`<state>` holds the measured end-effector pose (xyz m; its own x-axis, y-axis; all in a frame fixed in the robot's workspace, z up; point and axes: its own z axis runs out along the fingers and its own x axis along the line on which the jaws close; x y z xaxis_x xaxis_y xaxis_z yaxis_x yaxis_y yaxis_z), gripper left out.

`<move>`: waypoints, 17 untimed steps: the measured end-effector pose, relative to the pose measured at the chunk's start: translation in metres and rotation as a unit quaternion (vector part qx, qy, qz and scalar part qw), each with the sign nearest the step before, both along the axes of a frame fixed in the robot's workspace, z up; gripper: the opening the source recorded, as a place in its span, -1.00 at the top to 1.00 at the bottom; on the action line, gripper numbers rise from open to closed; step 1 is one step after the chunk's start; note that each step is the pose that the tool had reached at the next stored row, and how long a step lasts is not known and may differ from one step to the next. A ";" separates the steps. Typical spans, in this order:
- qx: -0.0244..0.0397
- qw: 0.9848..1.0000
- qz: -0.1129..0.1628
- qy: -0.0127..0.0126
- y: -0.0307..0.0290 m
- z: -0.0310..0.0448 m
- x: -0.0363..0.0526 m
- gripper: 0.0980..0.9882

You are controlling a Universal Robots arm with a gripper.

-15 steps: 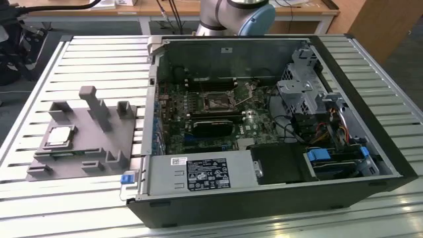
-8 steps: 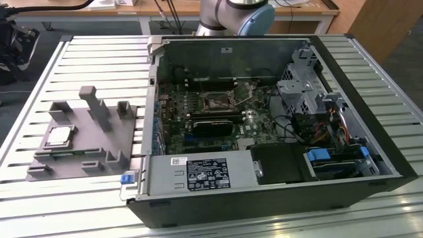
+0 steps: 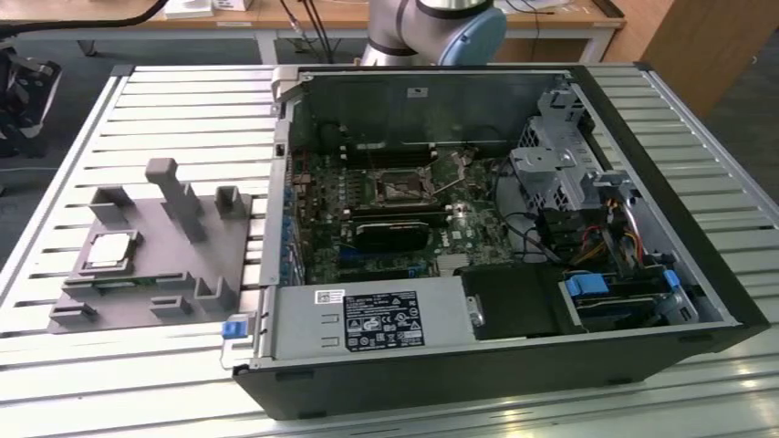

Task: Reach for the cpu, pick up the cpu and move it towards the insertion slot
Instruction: 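Reach for the cpu, then pick up the cpu and move it towards the insertion slot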

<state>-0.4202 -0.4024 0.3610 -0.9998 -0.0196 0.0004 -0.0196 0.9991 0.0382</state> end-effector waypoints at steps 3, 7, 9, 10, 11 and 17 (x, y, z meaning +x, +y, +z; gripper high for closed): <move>0.000 1.000 0.000 0.000 -0.0034 -0.0019 -0.0001 0.84; 0.000 1.000 0.000 0.000 -0.0042 -0.0088 -0.0003 0.57; 0.000 1.000 0.000 0.000 -0.0043 -0.0125 -0.0002 0.30; 0.000 1.000 0.000 0.000 -0.0043 -0.0143 -0.0002 0.30; 0.000 1.000 0.000 0.000 -0.0043 -0.0162 -0.0003 0.17; 0.000 1.000 0.000 0.000 -0.0044 -0.0271 -0.0017 -0.36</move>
<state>-0.4219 -0.4068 0.3339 -0.9998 -0.0201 0.0004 -0.0201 0.9990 0.0389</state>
